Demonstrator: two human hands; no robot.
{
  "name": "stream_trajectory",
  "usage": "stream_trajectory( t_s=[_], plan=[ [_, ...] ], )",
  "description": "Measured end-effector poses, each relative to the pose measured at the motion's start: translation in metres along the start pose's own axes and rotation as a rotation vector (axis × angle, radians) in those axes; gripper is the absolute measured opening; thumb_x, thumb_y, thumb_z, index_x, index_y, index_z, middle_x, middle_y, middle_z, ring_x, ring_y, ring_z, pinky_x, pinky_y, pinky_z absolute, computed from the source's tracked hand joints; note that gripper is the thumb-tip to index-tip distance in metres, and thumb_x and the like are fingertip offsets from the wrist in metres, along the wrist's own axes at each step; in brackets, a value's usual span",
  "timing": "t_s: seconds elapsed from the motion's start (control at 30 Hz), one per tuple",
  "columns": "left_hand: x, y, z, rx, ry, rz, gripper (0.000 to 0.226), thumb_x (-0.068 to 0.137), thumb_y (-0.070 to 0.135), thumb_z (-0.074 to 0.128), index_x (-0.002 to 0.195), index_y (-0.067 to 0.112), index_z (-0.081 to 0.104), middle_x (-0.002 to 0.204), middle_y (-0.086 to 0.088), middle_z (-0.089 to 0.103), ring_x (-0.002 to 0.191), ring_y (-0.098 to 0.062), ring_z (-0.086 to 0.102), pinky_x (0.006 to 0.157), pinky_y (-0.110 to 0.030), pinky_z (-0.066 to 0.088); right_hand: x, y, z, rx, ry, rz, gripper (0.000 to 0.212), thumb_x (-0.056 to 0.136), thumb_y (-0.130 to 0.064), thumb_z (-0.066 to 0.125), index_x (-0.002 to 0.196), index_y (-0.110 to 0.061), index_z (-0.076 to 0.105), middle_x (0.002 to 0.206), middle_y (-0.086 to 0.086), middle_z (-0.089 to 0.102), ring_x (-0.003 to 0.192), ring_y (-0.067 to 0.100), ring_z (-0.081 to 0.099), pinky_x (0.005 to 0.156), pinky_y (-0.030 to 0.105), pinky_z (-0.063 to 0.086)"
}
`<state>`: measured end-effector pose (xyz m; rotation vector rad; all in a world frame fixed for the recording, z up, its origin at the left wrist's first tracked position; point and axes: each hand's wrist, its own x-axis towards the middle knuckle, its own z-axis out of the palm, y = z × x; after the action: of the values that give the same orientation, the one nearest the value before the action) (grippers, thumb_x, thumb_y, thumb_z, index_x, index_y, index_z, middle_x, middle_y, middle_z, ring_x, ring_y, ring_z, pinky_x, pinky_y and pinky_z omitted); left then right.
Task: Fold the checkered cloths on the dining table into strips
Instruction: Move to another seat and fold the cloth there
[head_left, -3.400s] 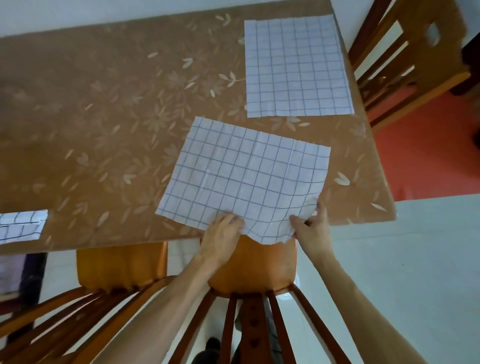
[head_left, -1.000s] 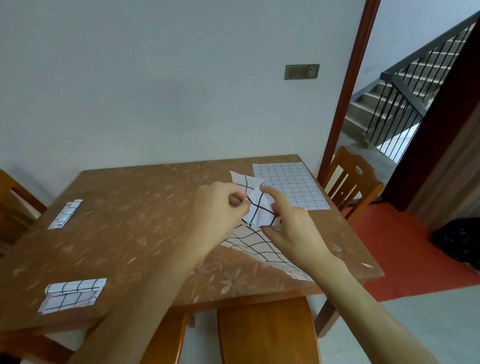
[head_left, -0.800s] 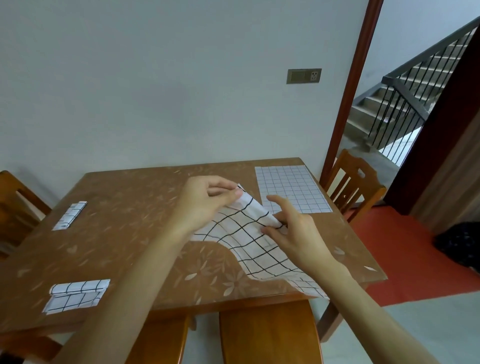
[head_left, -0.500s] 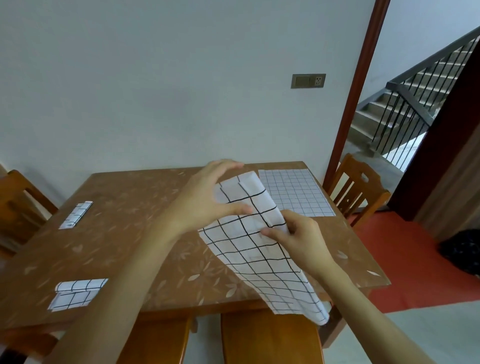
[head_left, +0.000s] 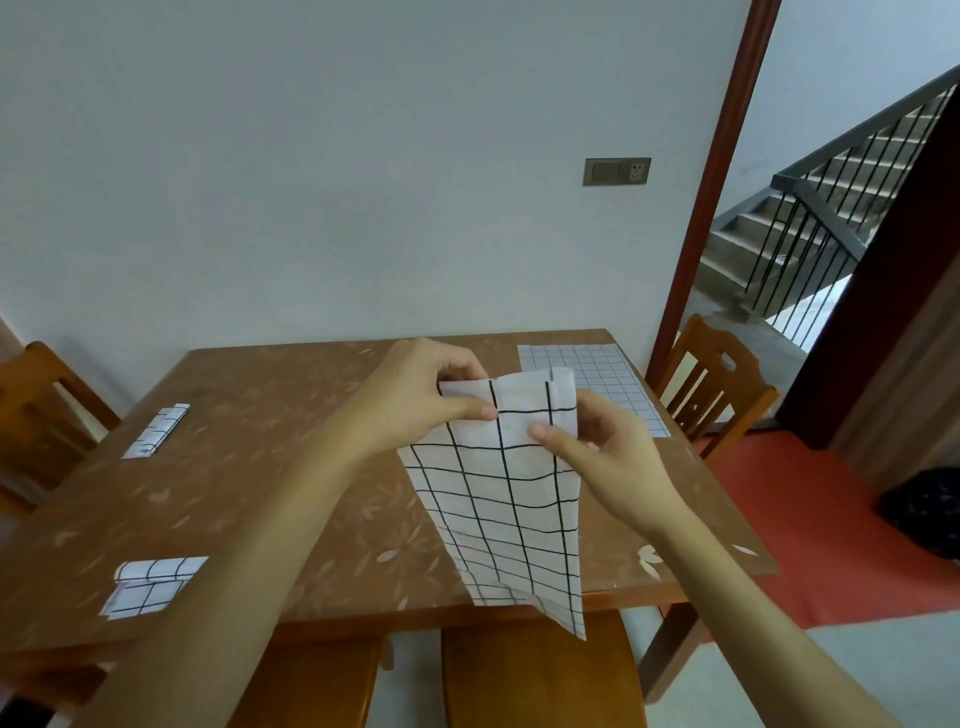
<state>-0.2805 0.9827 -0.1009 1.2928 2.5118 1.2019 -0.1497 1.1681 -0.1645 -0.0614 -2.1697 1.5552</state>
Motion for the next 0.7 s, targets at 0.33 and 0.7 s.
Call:
stream_trajectory(
  t_s=[0.33,0.7],
  plan=[
    [-0.021,-0.026,-0.031,-0.172,0.086,-0.136,0.020,0.077,0.021,0.087,0.094,0.015,0.077,0.087,0.008,0.078,0.082,0.001,0.071,0.081,-0.025,0.056,0.010,-0.014,-0.016,0.010,0.114,-0.056,0.017,0.097,-0.015,0.061,0.085,-0.010,0.072,0.057,-0.016,0.063,0.054,-0.004,0.055,0.058,0.010,0.042],
    [-0.032,-0.034,-0.023,-0.519,0.168,-0.144,0.034,0.070,0.012,0.084,0.103,0.006,0.076,0.101,-0.003,0.080,0.095,-0.016,0.077,0.080,-0.021,0.059,0.015,-0.027,-0.021,-0.037,-0.021,-0.048,0.030,0.105,-0.009,0.043,0.085,-0.018,0.065,0.062,-0.025,0.065,0.063,-0.012,0.060,0.064,0.004,0.044]
  ],
)
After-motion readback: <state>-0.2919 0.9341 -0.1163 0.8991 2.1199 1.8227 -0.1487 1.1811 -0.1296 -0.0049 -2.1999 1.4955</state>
